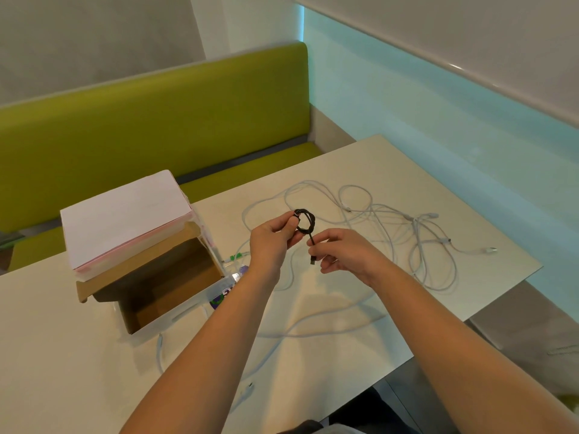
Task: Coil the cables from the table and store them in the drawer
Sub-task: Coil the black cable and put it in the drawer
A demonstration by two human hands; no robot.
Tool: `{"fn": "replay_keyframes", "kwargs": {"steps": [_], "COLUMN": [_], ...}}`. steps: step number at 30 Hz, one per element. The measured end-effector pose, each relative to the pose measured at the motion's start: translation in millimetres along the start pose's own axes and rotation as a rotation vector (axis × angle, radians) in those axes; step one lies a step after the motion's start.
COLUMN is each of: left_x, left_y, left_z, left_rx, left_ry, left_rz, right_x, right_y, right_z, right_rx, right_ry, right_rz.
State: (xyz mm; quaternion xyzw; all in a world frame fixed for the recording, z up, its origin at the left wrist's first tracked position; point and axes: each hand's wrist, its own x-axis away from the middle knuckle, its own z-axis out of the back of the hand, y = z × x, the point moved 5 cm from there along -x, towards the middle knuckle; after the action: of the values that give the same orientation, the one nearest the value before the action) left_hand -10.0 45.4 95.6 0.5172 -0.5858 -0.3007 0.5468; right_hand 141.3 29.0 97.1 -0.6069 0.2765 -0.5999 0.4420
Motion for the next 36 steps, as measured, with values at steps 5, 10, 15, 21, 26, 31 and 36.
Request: {"fn": "replay_keyframes", "kwargs": {"steps": [5,10,15,21,26,31,36], "left_x": [-4.9,-3.7,1.0,5.9,8.9,9.8,11.8], "left_y": [10.6,7.6,2.6,-2.8,-7.1,-7.4,-8.3], "left_z": [-0.5,-1.9,-2.6,3.0,6.3,4.0,1.1], "left_rx": [-0.271,-0.402,-0.336,-0.175,-0.031,0.082,0.096], "left_ry": [-0.119,-0.247,-0.23,-0.163,-0.131,-0.113,-0.1], "left_rz": [-0.043,-0.007,0.022,0.071,0.173,0.237,0.221], "right_x": [-1.1,-0.2,-2.7,-1.5,0.4,-1.0,-1.1], "right_y": [0.5,0.3,-1.6,3.8,8.4,11.4,4.8], "right_z": [10.6,12.5,13.0,5.8,3.7,-2.8,-4.8], "right_rx": [-0.107,-0.149,-0.145,-0.274,-0.314,-0.385,-0.398], "right_ry": [0.101,0.157,0.26,0.27,0.272,0.16,0.114], "right_rz": [0.056,0.11,0.15,0.158,0.121,0.06,0.098]}}
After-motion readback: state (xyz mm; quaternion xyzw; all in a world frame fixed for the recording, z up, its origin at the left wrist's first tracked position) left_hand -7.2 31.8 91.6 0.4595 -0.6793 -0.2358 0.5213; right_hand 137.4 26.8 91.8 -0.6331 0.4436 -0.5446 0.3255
